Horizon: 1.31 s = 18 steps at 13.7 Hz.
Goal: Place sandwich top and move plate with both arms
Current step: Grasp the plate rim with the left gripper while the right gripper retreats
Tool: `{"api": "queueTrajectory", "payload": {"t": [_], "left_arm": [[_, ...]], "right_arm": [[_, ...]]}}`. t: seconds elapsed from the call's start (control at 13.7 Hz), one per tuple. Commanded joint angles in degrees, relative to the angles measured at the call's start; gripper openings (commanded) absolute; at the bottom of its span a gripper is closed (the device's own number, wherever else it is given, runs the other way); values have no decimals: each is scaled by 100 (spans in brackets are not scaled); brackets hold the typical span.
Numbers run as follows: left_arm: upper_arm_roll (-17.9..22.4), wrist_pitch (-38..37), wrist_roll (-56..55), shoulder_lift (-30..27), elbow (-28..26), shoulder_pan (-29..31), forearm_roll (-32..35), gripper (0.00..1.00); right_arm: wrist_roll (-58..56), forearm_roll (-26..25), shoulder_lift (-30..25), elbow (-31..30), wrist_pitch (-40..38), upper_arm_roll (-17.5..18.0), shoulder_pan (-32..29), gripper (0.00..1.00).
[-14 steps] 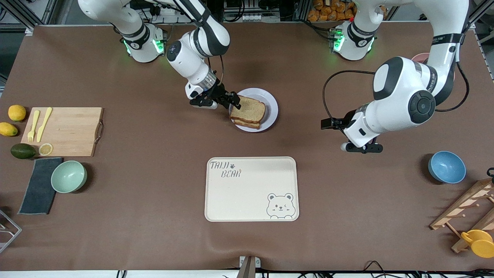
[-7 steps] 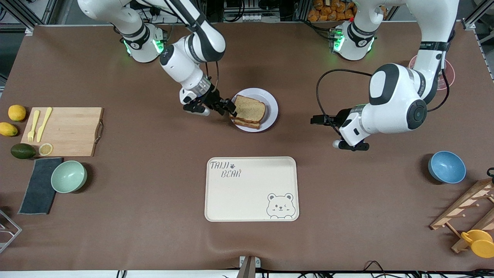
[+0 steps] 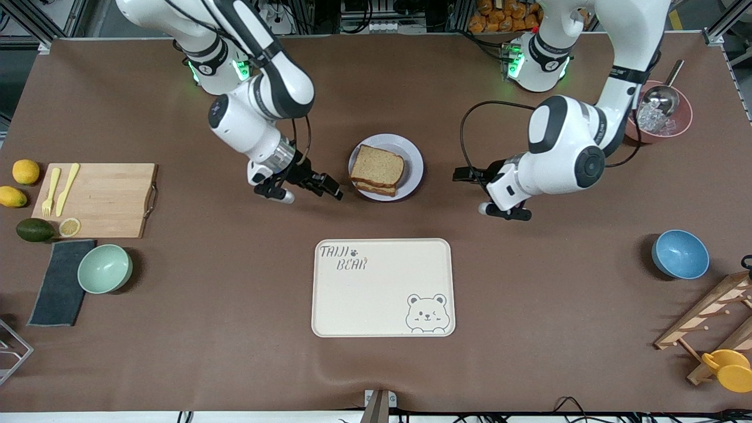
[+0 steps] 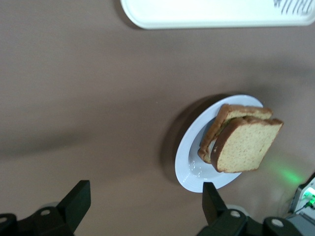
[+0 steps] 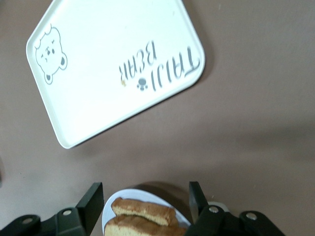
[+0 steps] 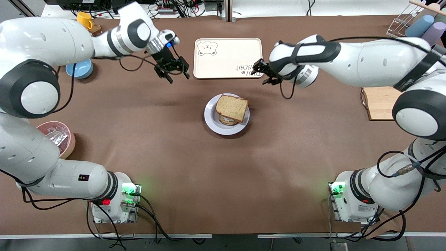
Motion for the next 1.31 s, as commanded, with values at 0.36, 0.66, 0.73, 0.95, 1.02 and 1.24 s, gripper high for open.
{"api": "queueTrajectory", "payload": {"t": [0.36,0.66,0.73,0.95,1.02,1.24], "left_arm": [[-74,115,2316,291,-569,459,-908,100],[-92,115,2608,1012,-446,372,-1944,100],[-92,133,2853,1197,-350,338,-2102,100],[-100,369,3652,1435,-182,-12,-2823,100],[-100,570,3725,1444,-95,-232,-2999,100],[-100,634,3962,1462,-76,-367,-3097,100]], "right_arm": [[-13,-1763,-96,815,-1947,68,-1732,84],[-31,-2423,-157,1272,-3011,68,-2470,86],[-153,-2625,-175,1369,-3274,68,-2690,86],[-602,-2925,-359,1396,-3602,68,-3226,86],[-628,-3274,-403,1422,-3759,51,-3358,86],[-585,-4356,-404,2377,-5082,42,-3736,85]]}}
